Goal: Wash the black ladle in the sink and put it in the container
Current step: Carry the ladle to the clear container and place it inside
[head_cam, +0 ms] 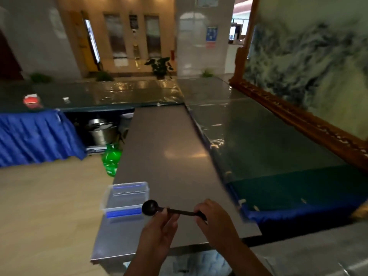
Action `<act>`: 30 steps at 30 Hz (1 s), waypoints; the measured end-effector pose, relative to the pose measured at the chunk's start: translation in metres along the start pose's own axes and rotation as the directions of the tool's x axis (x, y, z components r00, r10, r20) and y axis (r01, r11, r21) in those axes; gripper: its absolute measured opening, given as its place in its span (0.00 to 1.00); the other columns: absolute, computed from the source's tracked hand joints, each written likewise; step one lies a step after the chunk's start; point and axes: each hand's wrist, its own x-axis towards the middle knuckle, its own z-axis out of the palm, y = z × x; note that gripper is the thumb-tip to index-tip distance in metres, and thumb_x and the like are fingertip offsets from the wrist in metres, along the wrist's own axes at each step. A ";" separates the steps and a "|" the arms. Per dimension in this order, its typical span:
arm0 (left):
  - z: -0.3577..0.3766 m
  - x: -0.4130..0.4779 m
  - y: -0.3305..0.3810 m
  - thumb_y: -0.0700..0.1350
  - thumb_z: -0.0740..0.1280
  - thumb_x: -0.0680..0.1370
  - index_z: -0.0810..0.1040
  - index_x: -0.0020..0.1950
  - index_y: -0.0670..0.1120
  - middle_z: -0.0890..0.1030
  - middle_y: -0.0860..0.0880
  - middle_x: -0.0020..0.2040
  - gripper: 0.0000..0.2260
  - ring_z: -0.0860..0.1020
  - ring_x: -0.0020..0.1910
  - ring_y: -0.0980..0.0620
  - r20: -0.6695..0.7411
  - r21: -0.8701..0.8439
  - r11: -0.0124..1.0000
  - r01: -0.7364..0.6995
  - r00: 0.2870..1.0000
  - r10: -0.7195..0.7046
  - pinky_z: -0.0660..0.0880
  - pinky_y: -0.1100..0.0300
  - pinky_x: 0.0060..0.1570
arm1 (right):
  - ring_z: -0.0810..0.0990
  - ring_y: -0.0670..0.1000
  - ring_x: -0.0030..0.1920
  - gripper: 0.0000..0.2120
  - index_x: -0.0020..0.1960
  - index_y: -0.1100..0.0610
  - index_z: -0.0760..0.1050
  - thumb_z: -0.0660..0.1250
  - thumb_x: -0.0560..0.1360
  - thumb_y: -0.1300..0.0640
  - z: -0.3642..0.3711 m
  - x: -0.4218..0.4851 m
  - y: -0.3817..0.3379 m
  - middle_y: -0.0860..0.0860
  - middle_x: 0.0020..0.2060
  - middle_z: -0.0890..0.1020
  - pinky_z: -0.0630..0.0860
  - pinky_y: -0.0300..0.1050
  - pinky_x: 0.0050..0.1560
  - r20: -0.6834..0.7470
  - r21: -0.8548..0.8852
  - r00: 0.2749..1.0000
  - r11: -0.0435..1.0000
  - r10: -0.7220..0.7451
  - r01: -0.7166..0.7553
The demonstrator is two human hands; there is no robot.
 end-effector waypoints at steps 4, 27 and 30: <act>-0.044 0.008 0.054 0.38 0.64 0.79 0.80 0.50 0.42 0.87 0.44 0.40 0.05 0.86 0.38 0.48 0.014 0.010 1.000 0.015 1.000 -0.016 0.81 0.62 0.31 | 0.74 0.47 0.45 0.03 0.45 0.51 0.77 0.65 0.73 0.53 0.035 0.024 -0.049 0.47 0.42 0.77 0.73 0.43 0.46 0.017 -0.025 1.000 0.999 -0.021 0.021; -0.117 0.078 0.171 0.36 0.65 0.78 0.79 0.48 0.38 0.85 0.41 0.34 0.04 0.85 0.32 0.46 -0.102 -0.055 0.997 0.052 0.993 -0.058 0.81 0.59 0.28 | 0.74 0.46 0.44 0.05 0.43 0.50 0.75 0.62 0.70 0.50 0.148 0.117 -0.113 0.45 0.41 0.76 0.74 0.42 0.44 0.144 0.063 0.989 0.998 -0.020 0.011; -0.110 0.104 0.174 0.36 0.66 0.77 0.80 0.49 0.38 0.86 0.40 0.35 0.04 0.85 0.33 0.46 -0.150 -0.028 0.999 0.045 0.988 -0.048 0.82 0.58 0.30 | 0.74 0.46 0.44 0.06 0.43 0.50 0.74 0.61 0.70 0.50 0.163 0.138 -0.097 0.46 0.41 0.76 0.73 0.41 0.43 0.168 0.067 0.985 0.998 -0.031 0.019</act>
